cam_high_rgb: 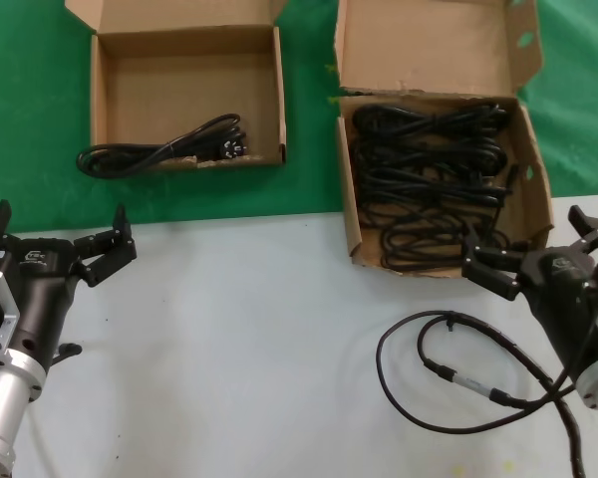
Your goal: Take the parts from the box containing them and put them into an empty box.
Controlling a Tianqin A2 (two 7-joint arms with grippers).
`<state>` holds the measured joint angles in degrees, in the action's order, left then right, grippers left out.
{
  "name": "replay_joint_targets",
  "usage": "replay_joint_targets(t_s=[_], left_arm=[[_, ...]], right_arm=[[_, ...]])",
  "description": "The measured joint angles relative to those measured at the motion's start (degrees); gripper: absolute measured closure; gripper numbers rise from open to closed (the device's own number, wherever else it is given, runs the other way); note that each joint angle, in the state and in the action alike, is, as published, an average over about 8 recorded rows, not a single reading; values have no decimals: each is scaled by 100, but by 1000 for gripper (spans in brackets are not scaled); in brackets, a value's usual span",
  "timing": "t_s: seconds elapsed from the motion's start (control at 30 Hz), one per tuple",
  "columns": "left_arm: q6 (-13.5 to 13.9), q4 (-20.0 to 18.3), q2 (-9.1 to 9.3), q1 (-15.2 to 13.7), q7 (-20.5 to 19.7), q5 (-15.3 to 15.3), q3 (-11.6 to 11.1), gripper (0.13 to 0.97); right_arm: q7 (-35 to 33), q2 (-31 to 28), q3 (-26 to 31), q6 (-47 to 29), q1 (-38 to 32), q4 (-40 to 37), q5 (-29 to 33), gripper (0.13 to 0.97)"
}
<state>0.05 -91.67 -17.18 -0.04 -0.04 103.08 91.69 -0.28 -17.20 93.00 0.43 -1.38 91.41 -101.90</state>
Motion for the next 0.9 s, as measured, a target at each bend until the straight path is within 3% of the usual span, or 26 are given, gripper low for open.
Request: replay_joint_targets(t_s=[0.9], left_arm=[[0,0,0,0,0,0,0,132]], right_arm=[[0,0,0,0,0,0,0,129]])
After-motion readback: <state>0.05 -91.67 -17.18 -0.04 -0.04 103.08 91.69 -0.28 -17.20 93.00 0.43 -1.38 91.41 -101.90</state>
